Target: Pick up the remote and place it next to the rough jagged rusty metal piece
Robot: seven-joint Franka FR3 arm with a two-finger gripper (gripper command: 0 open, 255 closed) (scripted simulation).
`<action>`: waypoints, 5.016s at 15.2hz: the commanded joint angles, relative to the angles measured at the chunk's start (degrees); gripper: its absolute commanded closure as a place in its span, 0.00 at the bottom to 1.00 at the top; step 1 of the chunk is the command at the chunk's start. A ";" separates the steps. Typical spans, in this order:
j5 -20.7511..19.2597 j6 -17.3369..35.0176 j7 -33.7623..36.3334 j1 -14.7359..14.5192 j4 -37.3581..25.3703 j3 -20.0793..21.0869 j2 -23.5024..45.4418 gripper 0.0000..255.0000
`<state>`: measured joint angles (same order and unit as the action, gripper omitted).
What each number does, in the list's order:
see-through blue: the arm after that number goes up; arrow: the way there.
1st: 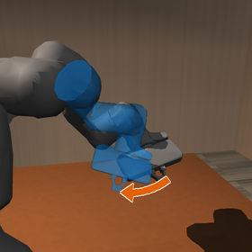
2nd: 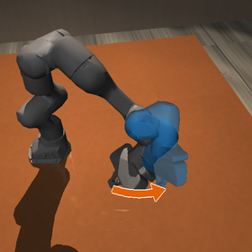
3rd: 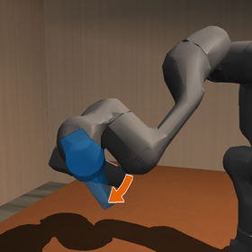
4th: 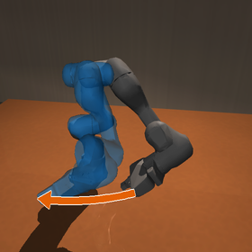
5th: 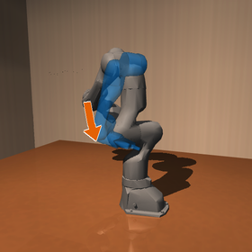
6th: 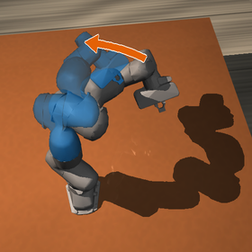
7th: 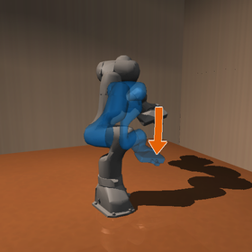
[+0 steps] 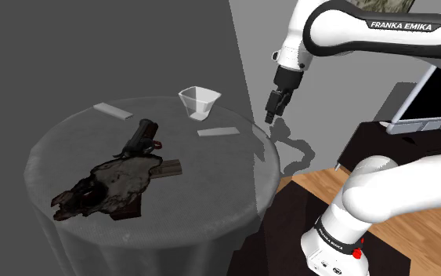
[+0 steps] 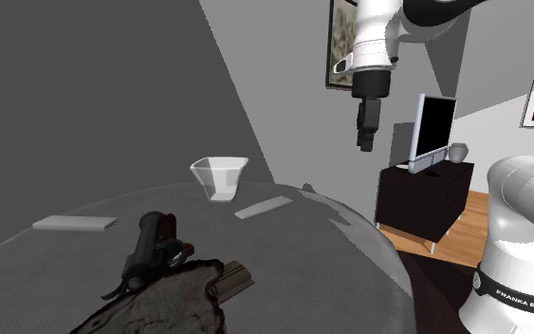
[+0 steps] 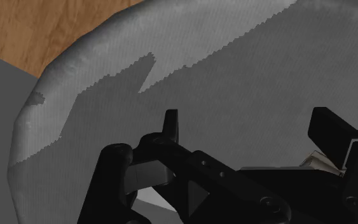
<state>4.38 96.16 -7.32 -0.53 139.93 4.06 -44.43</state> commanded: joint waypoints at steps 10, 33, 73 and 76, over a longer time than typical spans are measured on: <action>-5.42 13.62 -22.41 -2.02 -2.42 -8.05 16.47 0.00; -2.64 30.93 -63.39 -4.56 -28.04 -11.62 59.49 0.00; -3.47 20.25 -62.93 -4.73 -33.95 -11.85 54.68 1.00; -3.58 18.10 -62.87 -4.75 -35.47 -11.87 54.04 1.00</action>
<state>0.83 114.97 -70.17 -5.30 104.93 -7.78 9.86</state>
